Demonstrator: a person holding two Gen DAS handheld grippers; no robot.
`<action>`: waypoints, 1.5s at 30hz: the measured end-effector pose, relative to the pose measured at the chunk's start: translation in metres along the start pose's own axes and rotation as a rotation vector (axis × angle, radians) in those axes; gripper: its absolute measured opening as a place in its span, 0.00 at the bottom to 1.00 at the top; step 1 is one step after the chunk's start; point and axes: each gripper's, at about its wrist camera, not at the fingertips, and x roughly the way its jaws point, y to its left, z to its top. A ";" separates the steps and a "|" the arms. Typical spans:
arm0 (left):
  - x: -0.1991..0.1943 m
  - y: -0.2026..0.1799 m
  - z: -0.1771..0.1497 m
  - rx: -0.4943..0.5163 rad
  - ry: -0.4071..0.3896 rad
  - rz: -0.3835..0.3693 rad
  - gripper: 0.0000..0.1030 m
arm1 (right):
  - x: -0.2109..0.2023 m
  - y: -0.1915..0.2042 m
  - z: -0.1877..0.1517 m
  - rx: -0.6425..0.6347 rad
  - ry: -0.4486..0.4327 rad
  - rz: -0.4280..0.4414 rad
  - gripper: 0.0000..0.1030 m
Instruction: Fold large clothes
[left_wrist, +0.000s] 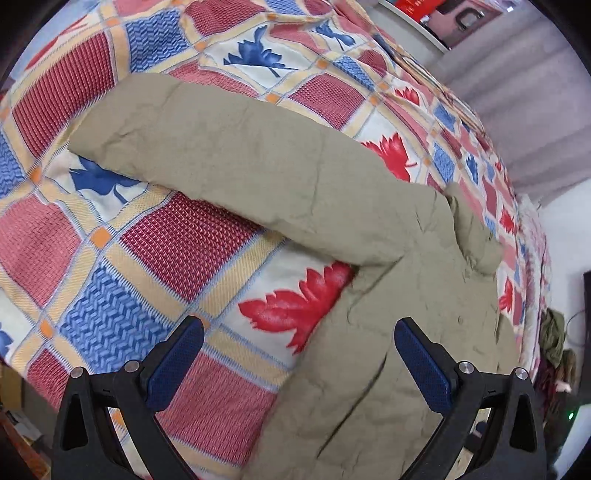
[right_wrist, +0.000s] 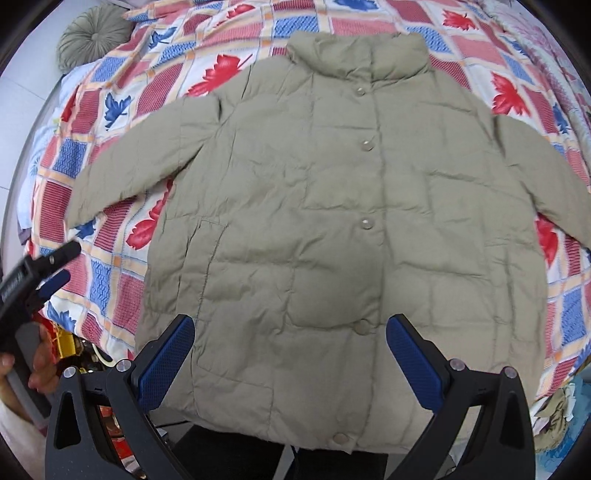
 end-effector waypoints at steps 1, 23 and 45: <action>0.009 0.009 0.009 -0.031 -0.015 -0.031 1.00 | 0.009 0.001 0.001 -0.002 0.007 0.001 1.00; 0.096 0.100 0.160 -0.238 -0.189 0.086 0.20 | 0.084 0.039 0.097 -0.027 -0.152 0.142 1.00; 0.004 -0.178 0.081 0.479 -0.241 -0.283 0.07 | 0.183 0.093 0.164 0.122 -0.058 0.484 0.06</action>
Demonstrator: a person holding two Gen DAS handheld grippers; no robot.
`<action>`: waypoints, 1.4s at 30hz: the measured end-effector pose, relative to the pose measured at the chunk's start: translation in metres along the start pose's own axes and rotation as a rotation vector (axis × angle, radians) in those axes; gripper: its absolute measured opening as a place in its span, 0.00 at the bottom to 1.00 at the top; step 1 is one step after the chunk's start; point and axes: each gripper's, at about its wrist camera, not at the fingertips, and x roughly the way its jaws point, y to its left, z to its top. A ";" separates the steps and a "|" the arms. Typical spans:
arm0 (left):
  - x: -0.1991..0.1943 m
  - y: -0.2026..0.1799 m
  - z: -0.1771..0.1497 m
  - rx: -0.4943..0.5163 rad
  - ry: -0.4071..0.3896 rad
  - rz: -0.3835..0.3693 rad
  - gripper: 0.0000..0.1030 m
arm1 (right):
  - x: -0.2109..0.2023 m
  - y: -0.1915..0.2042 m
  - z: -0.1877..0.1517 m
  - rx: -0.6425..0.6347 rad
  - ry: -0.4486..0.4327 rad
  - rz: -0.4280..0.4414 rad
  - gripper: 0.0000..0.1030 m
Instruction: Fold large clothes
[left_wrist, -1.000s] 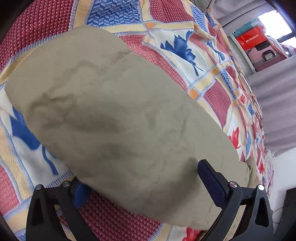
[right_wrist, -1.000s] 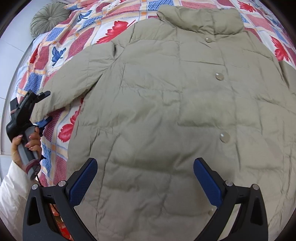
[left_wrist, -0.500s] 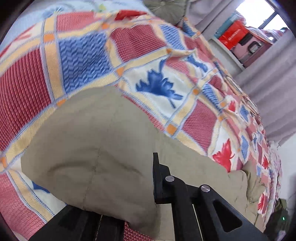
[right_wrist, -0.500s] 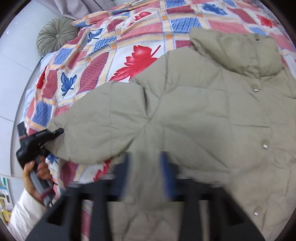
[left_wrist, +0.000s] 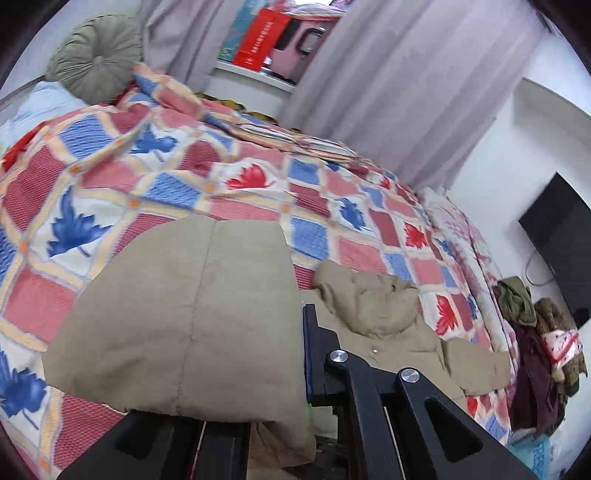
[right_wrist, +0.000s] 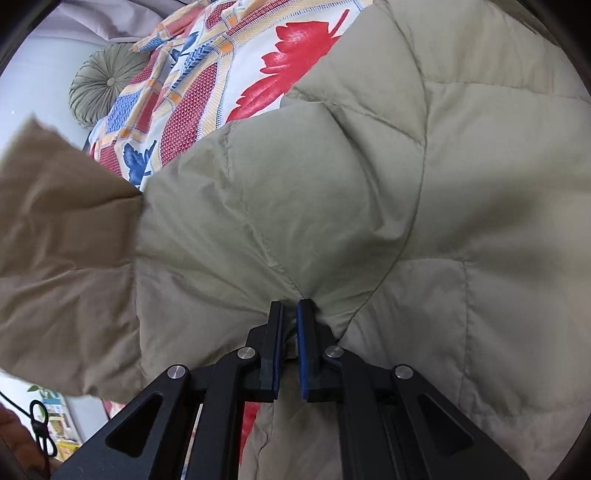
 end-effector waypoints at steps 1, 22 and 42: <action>0.010 -0.018 -0.002 0.024 0.016 -0.015 0.07 | -0.008 -0.001 -0.001 0.004 0.000 0.013 0.06; 0.186 -0.154 -0.160 0.410 0.368 0.222 0.77 | -0.224 -0.195 -0.075 0.189 -0.200 -0.259 0.07; 0.060 0.027 -0.127 -0.055 0.262 0.379 0.94 | -0.201 -0.064 -0.041 -0.347 -0.263 -0.478 0.80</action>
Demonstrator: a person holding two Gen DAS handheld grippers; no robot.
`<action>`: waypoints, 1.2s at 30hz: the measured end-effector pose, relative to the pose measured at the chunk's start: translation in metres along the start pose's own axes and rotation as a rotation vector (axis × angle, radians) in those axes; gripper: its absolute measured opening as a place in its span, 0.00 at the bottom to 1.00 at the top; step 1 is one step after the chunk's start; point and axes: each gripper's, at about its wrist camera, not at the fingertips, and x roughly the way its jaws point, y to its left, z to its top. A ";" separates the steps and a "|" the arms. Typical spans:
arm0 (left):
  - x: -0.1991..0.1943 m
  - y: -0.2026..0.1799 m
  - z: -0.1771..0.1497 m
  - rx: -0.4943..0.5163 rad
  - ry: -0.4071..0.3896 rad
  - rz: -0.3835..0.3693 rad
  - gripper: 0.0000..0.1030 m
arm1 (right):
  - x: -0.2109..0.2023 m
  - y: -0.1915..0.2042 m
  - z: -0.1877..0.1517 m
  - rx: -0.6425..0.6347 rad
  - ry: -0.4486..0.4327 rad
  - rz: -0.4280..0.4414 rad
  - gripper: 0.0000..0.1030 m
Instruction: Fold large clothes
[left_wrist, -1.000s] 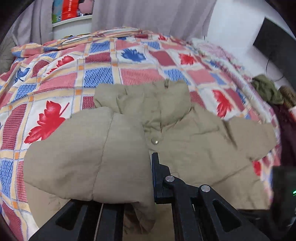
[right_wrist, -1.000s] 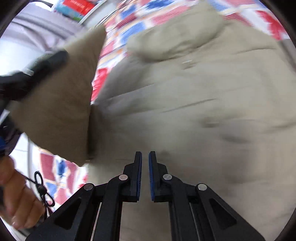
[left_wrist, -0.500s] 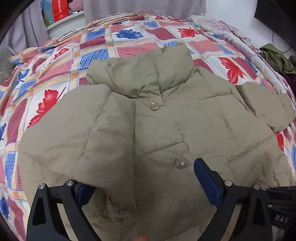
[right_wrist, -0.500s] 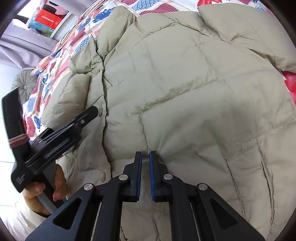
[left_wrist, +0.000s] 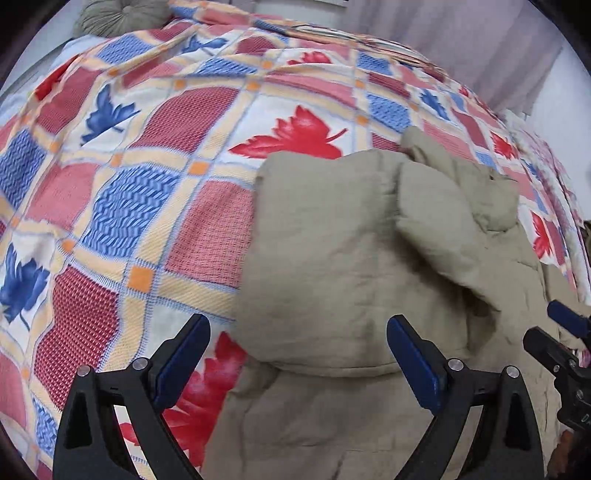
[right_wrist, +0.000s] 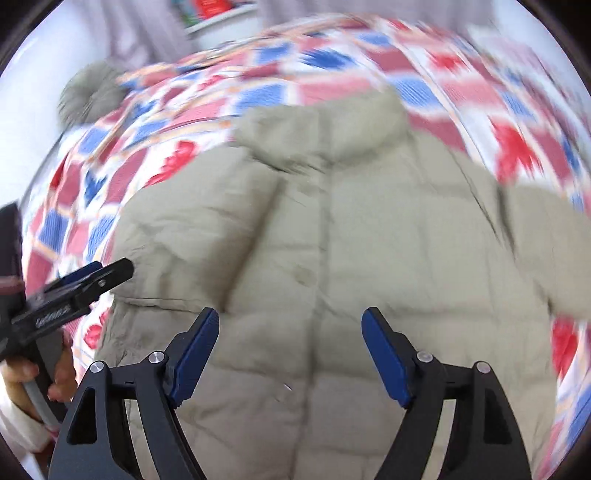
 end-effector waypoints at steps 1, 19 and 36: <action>0.005 0.006 -0.001 -0.015 0.006 0.010 0.94 | 0.003 0.019 0.007 -0.066 -0.020 -0.033 0.80; 0.051 0.065 0.065 -0.262 0.091 -0.300 0.94 | 0.057 -0.087 0.026 0.372 0.000 -0.042 0.80; 0.072 0.022 0.088 0.021 0.046 -0.015 0.19 | 0.081 -0.130 -0.033 0.749 0.046 0.179 0.11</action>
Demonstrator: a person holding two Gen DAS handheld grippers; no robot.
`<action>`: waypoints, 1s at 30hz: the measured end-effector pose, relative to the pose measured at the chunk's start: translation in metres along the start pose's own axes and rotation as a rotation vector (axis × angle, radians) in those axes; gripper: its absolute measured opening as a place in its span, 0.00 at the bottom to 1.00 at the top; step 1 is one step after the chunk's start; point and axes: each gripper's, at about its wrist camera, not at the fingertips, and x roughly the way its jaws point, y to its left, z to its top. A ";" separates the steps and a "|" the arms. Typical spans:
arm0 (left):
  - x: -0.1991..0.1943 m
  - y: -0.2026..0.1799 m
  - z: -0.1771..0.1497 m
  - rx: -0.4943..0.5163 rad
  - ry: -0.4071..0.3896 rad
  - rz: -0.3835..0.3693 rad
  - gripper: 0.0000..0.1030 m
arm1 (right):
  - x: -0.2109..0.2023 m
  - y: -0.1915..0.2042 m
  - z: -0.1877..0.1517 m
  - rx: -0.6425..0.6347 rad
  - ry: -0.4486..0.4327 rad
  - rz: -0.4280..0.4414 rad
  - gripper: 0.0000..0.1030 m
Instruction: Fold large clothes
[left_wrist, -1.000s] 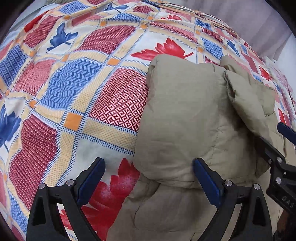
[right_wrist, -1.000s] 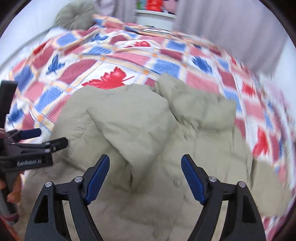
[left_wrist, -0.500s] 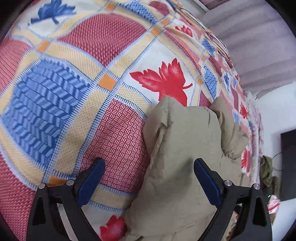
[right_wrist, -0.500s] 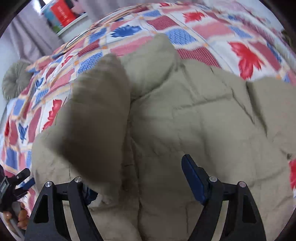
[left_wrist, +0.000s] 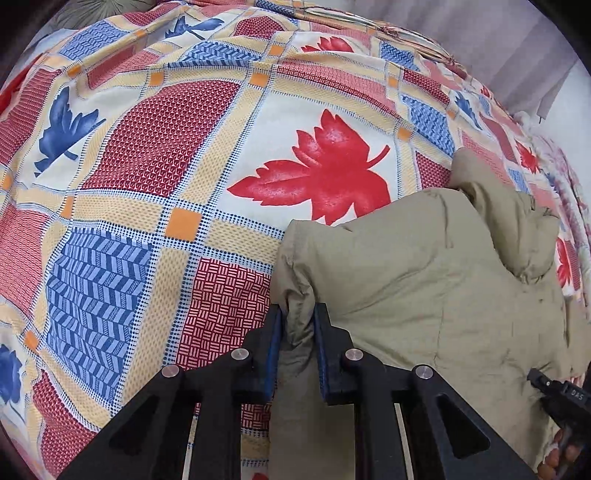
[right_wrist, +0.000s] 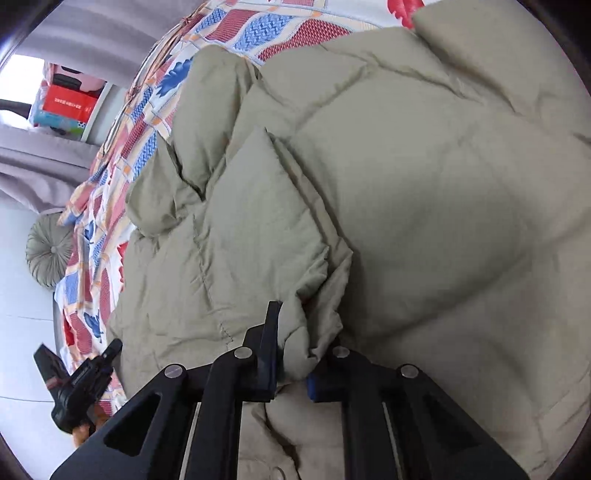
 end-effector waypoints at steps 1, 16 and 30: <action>-0.004 0.000 0.000 -0.008 -0.011 0.019 0.19 | 0.002 0.002 0.001 -0.010 -0.007 -0.010 0.11; -0.061 -0.018 -0.040 0.085 -0.042 0.045 0.19 | -0.083 0.000 0.014 -0.198 -0.130 -0.196 0.37; -0.013 -0.041 -0.065 0.125 0.008 0.165 0.19 | -0.015 0.018 0.009 -0.348 -0.034 -0.227 0.12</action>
